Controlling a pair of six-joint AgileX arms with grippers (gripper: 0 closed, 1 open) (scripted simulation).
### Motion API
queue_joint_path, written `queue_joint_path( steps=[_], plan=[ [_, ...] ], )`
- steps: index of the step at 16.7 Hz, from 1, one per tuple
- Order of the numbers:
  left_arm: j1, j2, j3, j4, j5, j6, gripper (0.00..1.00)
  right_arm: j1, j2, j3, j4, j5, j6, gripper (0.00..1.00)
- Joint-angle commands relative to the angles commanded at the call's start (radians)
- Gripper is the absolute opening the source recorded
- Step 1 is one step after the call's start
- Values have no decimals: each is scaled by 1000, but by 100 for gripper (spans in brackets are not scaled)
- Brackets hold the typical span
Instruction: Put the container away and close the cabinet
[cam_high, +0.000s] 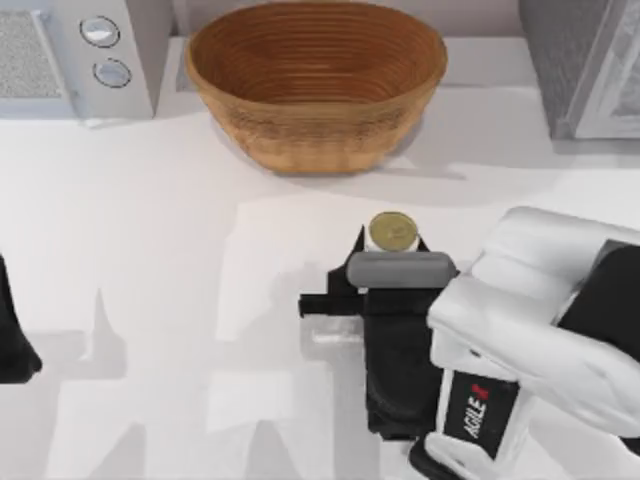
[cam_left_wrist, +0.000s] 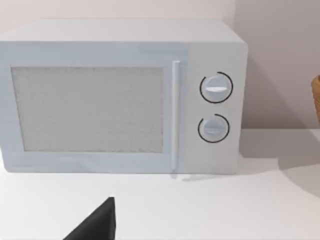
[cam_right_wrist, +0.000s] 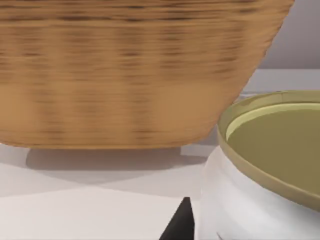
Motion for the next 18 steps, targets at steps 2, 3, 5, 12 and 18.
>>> queue_joint_path(
  steps=[2, 3, 5, 12, 18],
  plan=[
    [0, 0, 0, 0, 0, 0, 100, 2, -2, -1, 0, 0, 1, 0],
    [0, 0, 0, 0, 0, 0, 100, 2, -4, -2, -3, 0, 1, 0],
    [0, 0, 0, 0, 0, 0, 100, 5, -38, -3, -36, -3, 1, 0],
    [0, 0, 0, 0, 0, 0, 100, 4, -371, -25, -352, -7, 6, 0],
    [0, 0, 0, 0, 0, 0, 100, 4, -592, -36, -562, -5, 9, 0]
  ],
)
